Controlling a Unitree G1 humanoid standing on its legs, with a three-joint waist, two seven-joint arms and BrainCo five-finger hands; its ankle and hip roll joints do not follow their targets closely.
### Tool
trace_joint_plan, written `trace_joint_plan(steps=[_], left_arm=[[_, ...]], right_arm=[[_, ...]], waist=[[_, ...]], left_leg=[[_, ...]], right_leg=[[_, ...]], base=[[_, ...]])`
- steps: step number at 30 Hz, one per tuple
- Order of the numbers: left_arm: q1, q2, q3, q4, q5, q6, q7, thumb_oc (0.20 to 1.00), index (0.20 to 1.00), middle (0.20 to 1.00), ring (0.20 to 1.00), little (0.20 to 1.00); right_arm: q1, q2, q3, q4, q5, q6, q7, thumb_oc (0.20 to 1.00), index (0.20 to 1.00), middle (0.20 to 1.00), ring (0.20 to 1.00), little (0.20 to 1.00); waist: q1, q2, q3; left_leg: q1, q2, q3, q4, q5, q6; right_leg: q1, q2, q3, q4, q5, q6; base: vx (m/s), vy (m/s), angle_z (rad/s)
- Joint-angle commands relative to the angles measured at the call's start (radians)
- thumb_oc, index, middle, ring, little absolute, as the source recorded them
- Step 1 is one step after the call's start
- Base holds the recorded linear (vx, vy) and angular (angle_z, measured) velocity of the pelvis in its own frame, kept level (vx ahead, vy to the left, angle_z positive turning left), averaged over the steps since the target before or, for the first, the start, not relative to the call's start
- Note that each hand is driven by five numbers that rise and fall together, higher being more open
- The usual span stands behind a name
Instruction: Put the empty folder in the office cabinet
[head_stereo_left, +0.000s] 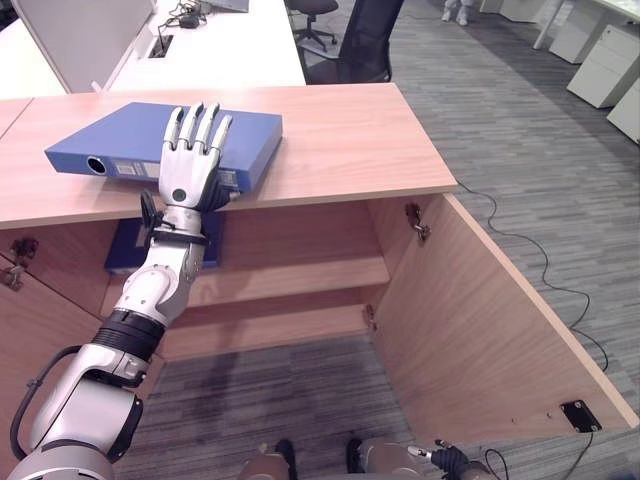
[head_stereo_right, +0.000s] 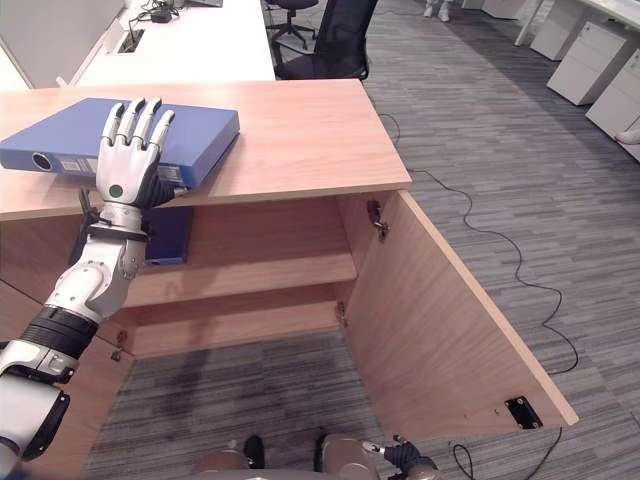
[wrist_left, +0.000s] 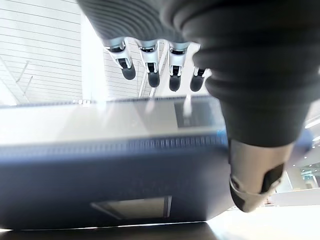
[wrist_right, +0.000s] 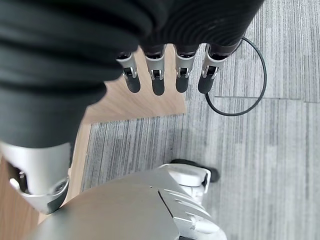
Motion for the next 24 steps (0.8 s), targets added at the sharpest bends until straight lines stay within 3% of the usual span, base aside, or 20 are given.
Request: trace_joint_plan(steps=[1,14,21,22,24], left_arm=[[-0.040,-0.005,0.077,-0.049,-0.017,-0.001,0.048,0.200,0.200,0.200,0.200,0.200],[0.016,-0.019,0.092,-0.038,-0.063,-0.026,0.007,0.200,0.200,0.200,0.200,0.200],[0.163,-0.063,0.131,-0.216,-0.191,-0.138,-0.141,0.200,0.200,0.200,0.200,0.200],[0.238,-0.087,0.163,-0.301,-0.285,-0.194,-0.188,0.200,0.200,0.200,0.200,0.200],[0.319,-0.113,0.193,-0.389,-0.399,-0.247,-0.243,0.200,0.200,0.200,0.200,0.200]], right_arm=[[-0.001,0.015,0.037,0.041,-0.024,-0.005,-0.011,1.000,1.000,1.000,1.000,1.000],[0.009,0.011,0.023,0.040,-0.026,-0.002,-0.004,1.000,1.000,1.000,1.000,1.000],[0.003,0.028,0.032,0.026,-0.009,0.007,0.034,1.000,1.000,1.000,1.000,1.000],[-0.004,0.038,0.037,0.006,0.006,0.006,0.050,1.000,1.000,1.000,1.000,1.000],[-0.012,0.043,0.032,-0.036,0.045,-0.007,0.064,1.000,1.000,1.000,1.000,1.000]], waist=[[-0.015,0.002,-0.026],[-0.013,0.003,-0.019],[0.006,0.017,-0.027],[0.018,0.022,-0.038],[0.031,0.027,-0.049]], left_leg=[[-0.076,-0.013,-0.031,0.104,-0.108,0.071],[-0.068,-0.013,-0.030,0.092,-0.104,0.072],[-0.005,-0.020,-0.042,-0.061,-0.035,0.062],[0.012,-0.023,-0.042,-0.112,-0.008,0.055],[0.028,-0.026,-0.047,-0.164,0.018,0.048]], right_leg=[[0.066,-0.041,-0.028,-0.061,0.048,0.040],[0.072,-0.042,-0.029,-0.075,0.057,0.044],[0.118,-0.041,-0.046,-0.191,0.108,0.060],[0.135,-0.041,-0.058,-0.236,0.127,0.065],[0.147,-0.041,-0.072,-0.275,0.149,0.072]], base=[[0.00,0.000,0.00],[0.00,0.000,0.00],[0.04,0.021,0.00],[0.02,0.002,0.06],[0.03,0.013,0.06]])
